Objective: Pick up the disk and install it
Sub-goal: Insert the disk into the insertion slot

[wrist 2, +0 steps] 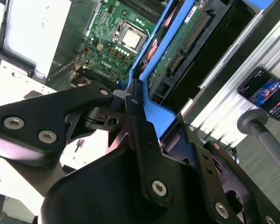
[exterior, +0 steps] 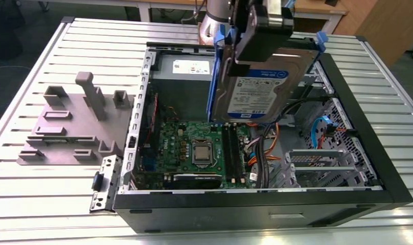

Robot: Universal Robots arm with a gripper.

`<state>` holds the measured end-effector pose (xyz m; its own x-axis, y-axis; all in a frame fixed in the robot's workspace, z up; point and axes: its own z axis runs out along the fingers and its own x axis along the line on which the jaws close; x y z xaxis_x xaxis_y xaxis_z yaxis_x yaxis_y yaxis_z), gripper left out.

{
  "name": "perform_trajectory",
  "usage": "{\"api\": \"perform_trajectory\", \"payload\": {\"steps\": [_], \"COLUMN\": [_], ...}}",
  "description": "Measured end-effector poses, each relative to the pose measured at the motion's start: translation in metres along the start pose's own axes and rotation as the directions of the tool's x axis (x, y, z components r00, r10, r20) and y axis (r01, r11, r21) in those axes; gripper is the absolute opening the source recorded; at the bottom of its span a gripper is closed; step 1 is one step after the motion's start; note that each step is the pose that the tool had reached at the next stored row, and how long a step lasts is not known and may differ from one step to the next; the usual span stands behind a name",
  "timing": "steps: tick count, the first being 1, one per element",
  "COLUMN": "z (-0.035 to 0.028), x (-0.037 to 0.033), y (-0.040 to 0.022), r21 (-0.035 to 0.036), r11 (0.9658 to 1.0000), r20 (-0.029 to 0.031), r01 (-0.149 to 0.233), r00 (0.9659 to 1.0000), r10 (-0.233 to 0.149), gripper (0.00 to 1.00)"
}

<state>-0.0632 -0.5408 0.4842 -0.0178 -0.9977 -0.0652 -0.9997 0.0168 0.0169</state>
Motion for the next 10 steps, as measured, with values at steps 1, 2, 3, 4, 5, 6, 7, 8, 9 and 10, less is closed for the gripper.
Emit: {"api": "perform_trajectory", "payload": {"steps": [1, 2, 3, 4, 5, 6, 7, 8, 9, 10], "z": [0.0002, 0.0002, 0.0002, 0.0002, 0.0002, 0.0002, 0.0002, 0.0002, 0.0002, 0.0002], "x": [0.0001, 0.0002, 0.0003, 0.0003, 0.0002, 0.0002, 0.0002, 0.0002, 0.0003, 0.0002], "y": [-0.0021, -0.0033, -0.0037, -0.0037, -0.0038, -0.0039, -0.0039, -0.0039, -0.0039, -0.0039], "r21": [0.0, 0.0, 0.0, 0.0001, 0.0001, 0.0001, 0.0001, 0.0001, 0.0001, 0.0], "r11": [1.0, 1.0, 1.0, 1.0, 1.0, 1.0, 1.0, 1.0, 1.0, 1.0], "r20": [0.0001, 0.0, -0.0001, -0.0001, 0.0, 0.0, 0.0, 0.0, 0.0, 0.0], "r01": [0.0, 0.0, 0.0, 0.0, 0.0, 0.0, 0.0, 0.0, 0.0, 0.0], "r00": [1.0, 1.0, 1.0, 1.0, 1.0, 1.0, 1.0, 1.0, 1.0, 1.0], "r10": [0.0, 0.0, 0.0, 0.0, 0.0, 0.0, 0.0, 0.0, 0.0, 0.0], "gripper": [0.36, 0.36, 0.36, 0.36, 0.36, 0.36, 0.36, 0.36, 0.36, 0.36]}}
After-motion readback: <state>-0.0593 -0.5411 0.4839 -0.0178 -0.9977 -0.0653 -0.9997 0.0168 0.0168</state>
